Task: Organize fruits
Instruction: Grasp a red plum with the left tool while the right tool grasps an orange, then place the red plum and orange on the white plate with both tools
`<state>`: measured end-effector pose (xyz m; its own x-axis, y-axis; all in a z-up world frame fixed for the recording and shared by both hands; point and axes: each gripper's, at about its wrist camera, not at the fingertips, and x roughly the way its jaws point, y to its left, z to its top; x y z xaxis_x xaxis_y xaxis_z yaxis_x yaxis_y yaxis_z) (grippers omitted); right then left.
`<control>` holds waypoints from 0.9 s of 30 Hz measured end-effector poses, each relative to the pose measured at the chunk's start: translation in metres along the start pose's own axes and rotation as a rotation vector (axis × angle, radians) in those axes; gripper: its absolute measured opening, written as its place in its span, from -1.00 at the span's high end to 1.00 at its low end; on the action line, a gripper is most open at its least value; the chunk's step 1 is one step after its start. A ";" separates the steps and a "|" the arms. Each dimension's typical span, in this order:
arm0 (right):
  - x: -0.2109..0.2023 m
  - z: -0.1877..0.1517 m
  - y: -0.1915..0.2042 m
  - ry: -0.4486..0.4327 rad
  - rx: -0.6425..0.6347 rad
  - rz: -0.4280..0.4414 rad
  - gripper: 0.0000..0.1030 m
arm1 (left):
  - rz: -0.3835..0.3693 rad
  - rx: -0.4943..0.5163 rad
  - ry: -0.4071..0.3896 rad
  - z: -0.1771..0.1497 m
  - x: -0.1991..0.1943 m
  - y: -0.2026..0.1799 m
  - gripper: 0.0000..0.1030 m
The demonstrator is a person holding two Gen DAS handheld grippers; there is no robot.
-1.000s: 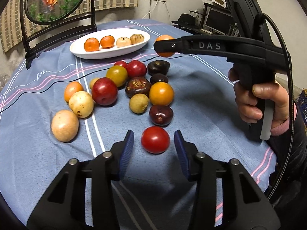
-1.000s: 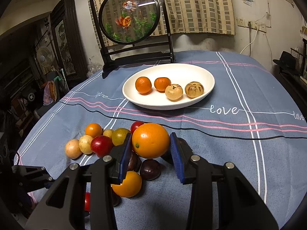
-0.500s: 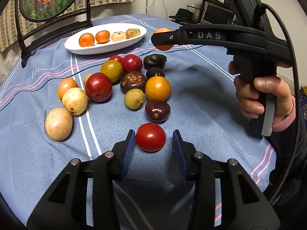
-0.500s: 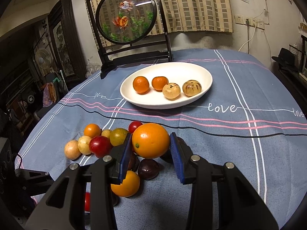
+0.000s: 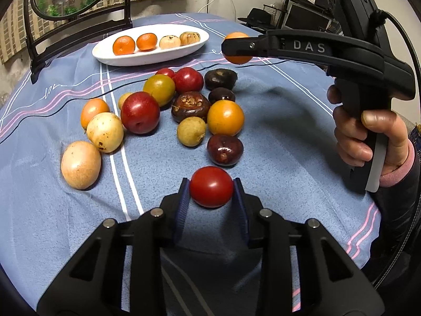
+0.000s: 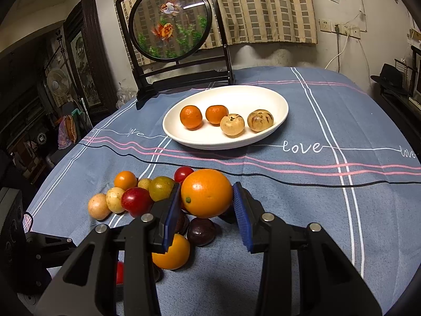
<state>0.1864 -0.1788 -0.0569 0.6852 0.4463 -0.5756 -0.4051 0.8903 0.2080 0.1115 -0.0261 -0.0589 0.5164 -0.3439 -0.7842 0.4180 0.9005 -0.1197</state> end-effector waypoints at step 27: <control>0.053 0.060 -0.002 0.004 0.015 -0.004 0.22 | -0.017 -0.139 -0.166 0.132 -0.010 0.096 0.35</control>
<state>0.2597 -0.1517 -0.0406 0.6842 0.4426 -0.5796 -0.3937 0.8932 0.2174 0.2455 0.0281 0.0179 0.6309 -0.3884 -0.6716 0.3265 0.9182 -0.2242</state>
